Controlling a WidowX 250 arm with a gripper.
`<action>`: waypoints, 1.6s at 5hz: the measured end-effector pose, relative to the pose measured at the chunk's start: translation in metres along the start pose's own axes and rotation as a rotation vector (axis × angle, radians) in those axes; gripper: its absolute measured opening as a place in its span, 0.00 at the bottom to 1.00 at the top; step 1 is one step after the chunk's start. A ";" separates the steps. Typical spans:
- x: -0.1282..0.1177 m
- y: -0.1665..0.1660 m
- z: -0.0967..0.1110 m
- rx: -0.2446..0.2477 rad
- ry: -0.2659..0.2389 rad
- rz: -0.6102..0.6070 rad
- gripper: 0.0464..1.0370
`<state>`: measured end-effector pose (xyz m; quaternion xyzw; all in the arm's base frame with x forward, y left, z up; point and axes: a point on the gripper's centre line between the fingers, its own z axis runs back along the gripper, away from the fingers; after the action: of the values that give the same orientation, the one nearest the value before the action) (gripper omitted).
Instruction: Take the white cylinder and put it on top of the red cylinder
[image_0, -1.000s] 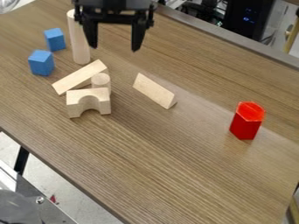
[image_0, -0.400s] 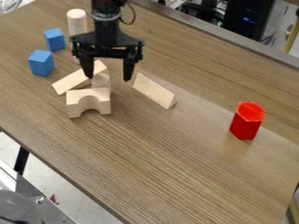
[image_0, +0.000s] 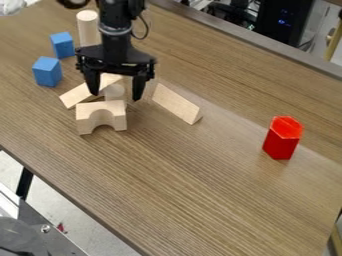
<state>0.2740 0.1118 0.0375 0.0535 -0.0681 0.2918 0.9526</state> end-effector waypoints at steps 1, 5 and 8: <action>-0.004 0.000 -0.004 -0.003 0.001 0.006 0.64; -0.021 -0.072 0.086 -0.215 -0.060 -0.085 0.51; -0.056 -0.160 0.100 -0.241 0.007 -0.307 0.51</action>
<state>0.3084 -0.0643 0.1171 -0.0523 -0.0902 0.1330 0.9856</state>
